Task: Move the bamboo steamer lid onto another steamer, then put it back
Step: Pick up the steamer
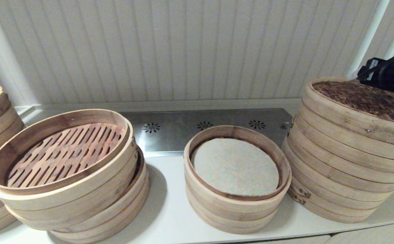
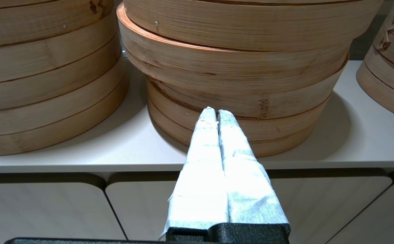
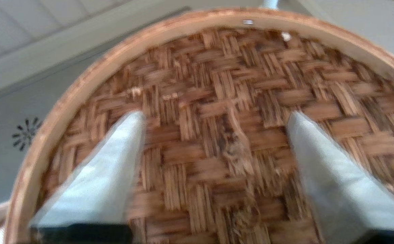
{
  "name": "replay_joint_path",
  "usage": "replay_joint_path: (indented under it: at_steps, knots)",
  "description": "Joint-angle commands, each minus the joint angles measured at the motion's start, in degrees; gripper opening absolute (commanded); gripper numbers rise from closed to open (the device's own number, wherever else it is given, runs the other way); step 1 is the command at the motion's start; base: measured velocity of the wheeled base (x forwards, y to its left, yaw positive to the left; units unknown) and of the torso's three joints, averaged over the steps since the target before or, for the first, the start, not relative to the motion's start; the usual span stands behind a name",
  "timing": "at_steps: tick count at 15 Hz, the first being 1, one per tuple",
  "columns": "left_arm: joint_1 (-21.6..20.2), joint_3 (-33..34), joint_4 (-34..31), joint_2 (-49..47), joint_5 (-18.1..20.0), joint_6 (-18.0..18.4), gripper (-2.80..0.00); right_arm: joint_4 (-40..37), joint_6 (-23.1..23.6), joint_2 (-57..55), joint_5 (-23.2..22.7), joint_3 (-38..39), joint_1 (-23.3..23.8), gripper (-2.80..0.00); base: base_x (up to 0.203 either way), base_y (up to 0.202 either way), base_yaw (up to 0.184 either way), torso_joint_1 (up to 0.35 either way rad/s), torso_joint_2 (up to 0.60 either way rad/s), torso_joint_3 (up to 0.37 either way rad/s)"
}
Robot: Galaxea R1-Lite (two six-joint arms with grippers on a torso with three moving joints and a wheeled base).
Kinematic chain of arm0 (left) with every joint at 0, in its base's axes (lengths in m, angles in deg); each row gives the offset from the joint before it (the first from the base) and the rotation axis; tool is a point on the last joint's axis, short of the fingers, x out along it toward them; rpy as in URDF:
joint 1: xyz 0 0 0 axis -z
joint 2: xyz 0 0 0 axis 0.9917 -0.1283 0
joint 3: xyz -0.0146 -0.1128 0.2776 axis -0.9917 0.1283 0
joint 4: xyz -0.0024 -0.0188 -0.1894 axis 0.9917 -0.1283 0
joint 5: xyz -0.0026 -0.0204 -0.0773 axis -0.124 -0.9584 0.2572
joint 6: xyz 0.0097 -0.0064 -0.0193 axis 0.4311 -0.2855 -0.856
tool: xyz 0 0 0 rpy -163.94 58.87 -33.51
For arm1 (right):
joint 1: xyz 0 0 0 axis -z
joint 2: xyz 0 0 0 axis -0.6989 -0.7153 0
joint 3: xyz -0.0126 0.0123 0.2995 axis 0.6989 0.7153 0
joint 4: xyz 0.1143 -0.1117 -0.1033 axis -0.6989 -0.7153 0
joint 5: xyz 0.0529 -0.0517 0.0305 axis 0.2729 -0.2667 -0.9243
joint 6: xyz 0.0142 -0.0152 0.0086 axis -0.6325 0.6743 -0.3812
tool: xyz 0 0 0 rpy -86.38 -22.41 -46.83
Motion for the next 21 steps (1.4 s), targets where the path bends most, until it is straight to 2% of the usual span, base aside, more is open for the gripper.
replay_joint_path:
  at_steps: [1,21]
  knots:
    - [0.0,0.0,0.0,-0.1,0.0,0.0,-2.80,-0.1,-0.1,0.3,0.1,0.1,0.0,-2.80,0.000,0.000,0.000,0.000,0.00,0.000]
    - [0.0,0.0,0.0,0.0,0.0,0.0,-2.80,0.3,-1.1,1.2,0.1,0.3,-1.0,-2.80,0.000,0.000,0.000,0.000,0.00,0.000]
